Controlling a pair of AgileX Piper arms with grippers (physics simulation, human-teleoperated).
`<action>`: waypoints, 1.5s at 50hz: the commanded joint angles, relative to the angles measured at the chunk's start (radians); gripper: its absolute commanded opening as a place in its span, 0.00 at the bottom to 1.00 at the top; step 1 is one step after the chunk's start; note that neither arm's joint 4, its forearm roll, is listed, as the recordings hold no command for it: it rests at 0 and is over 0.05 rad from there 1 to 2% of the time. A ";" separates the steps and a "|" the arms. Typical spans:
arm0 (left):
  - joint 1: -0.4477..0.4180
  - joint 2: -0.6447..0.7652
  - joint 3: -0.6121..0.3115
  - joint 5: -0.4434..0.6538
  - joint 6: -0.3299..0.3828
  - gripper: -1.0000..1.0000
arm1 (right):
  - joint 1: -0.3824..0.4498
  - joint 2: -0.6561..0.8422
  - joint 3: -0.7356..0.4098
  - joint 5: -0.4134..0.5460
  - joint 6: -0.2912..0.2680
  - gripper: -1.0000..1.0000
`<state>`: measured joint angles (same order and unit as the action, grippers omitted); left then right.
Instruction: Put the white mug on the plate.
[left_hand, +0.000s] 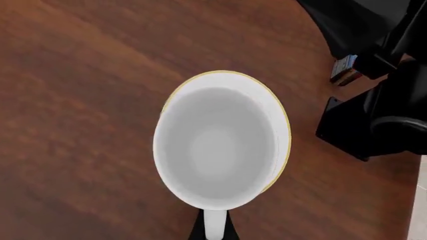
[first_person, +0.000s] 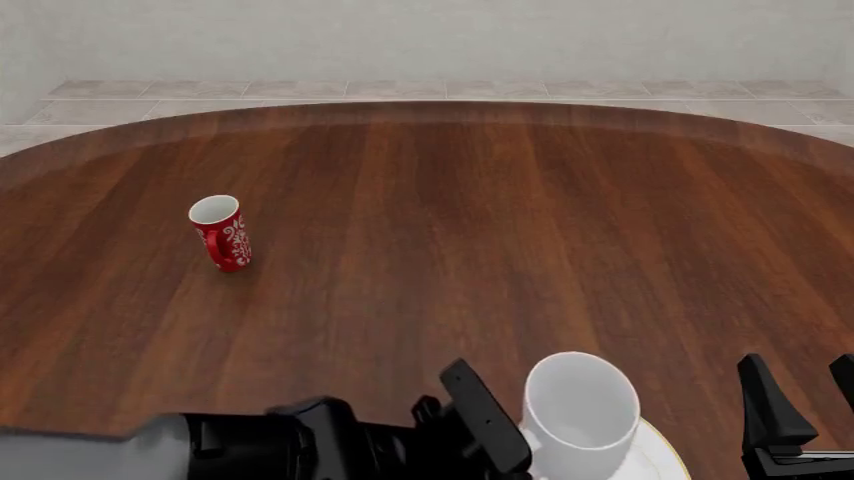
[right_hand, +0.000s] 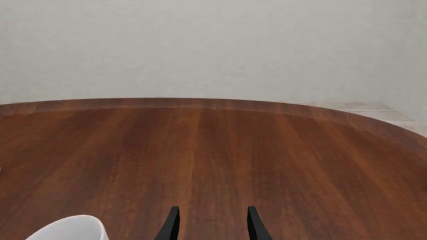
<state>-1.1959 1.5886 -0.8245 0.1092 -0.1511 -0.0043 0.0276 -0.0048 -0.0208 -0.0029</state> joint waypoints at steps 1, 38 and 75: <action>-0.010 0.038 -0.010 -0.025 0.003 0.00 | 0.000 0.000 0.000 0.000 0.000 1.00; -0.024 0.122 -0.021 -0.084 0.019 0.00 | 0.000 0.000 0.000 0.000 0.000 1.00; -0.024 0.095 -0.017 -0.085 0.031 1.00 | 0.000 0.000 0.000 0.000 0.000 1.00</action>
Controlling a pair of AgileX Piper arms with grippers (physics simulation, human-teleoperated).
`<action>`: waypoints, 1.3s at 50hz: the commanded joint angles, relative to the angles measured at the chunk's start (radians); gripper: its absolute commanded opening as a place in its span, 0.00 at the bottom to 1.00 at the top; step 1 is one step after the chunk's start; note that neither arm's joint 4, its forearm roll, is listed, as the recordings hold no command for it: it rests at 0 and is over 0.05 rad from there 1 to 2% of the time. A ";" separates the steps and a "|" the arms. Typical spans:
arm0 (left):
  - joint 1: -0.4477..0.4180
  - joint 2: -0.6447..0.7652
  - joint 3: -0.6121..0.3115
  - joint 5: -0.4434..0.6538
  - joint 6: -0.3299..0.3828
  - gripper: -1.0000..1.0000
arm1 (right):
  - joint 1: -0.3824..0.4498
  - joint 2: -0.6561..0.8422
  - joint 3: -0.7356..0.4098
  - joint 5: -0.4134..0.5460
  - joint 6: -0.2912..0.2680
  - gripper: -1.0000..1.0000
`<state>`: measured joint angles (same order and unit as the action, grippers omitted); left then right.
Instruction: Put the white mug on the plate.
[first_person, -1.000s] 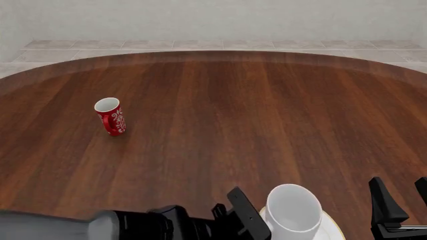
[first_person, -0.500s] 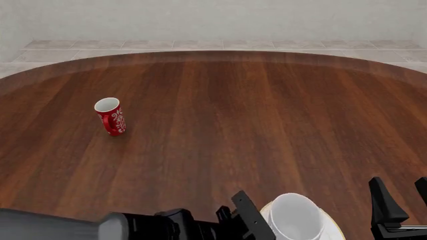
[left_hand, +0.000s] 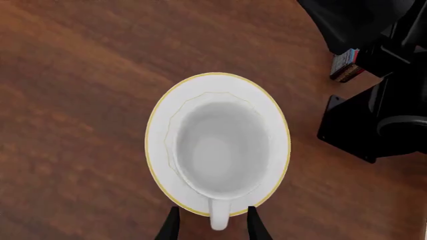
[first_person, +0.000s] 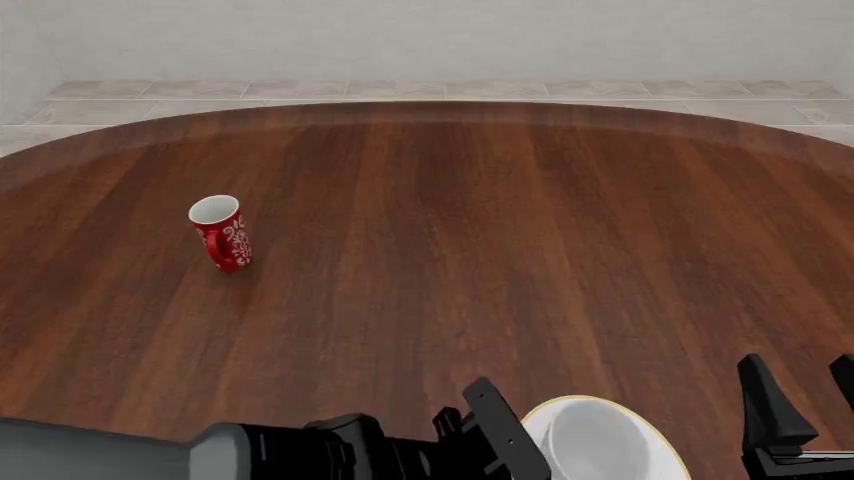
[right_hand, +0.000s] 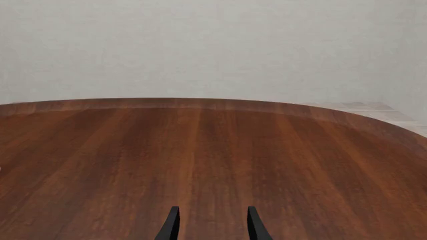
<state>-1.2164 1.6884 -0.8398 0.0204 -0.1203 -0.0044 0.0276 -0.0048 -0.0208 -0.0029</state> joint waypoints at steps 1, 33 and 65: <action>-0.005 -0.006 -0.003 0.006 0.000 1.00 | 0.000 0.000 0.000 0.000 0.000 1.00; -0.021 -0.233 0.048 0.077 -0.025 1.00 | 0.000 0.000 0.000 0.000 0.000 1.00; 0.052 -0.558 0.177 0.151 -0.010 1.00 | 0.000 0.000 0.000 0.000 0.000 1.00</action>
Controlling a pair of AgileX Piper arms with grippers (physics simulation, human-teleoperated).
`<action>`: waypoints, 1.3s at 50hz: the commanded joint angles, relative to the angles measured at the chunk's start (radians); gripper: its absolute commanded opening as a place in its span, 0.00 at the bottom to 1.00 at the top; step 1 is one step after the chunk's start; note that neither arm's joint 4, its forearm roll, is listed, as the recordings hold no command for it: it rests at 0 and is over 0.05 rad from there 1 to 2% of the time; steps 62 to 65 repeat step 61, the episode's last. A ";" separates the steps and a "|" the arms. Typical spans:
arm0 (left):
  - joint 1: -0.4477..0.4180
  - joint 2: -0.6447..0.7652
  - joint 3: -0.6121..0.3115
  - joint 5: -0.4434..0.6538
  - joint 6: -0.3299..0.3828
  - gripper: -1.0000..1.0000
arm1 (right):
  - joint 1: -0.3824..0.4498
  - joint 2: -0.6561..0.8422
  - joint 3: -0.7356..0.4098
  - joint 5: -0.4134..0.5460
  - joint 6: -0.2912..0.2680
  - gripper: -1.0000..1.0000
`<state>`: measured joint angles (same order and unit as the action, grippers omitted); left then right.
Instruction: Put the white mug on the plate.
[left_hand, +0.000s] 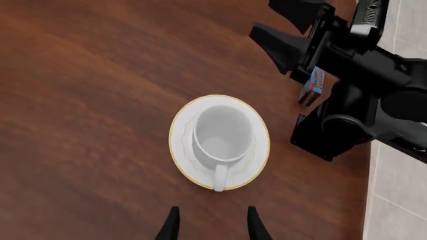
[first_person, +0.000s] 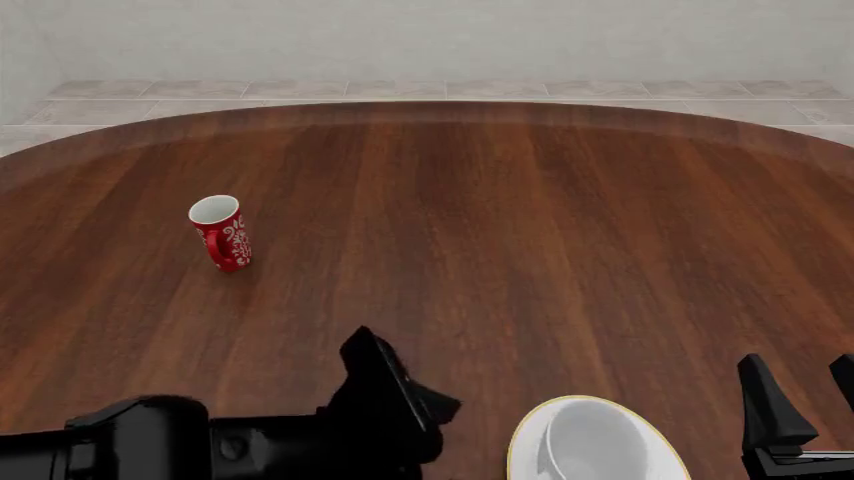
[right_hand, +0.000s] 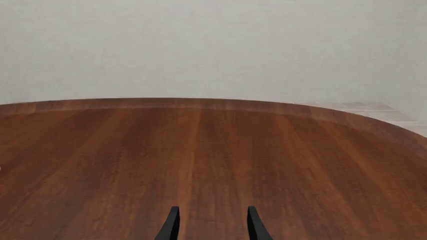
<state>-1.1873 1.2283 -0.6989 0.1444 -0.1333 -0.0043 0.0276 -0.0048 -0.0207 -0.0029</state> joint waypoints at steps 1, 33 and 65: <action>0.023 -0.105 0.038 0.029 0.004 1.00 | 0.000 0.000 0.000 0.000 0.000 1.00; 0.073 -0.289 0.157 0.026 -0.005 1.00 | -0.010 -0.027 -0.049 -0.077 0.030 1.00; 0.180 -0.697 0.271 0.193 -0.029 1.00 | -0.002 -0.028 -0.095 -0.120 0.127 1.00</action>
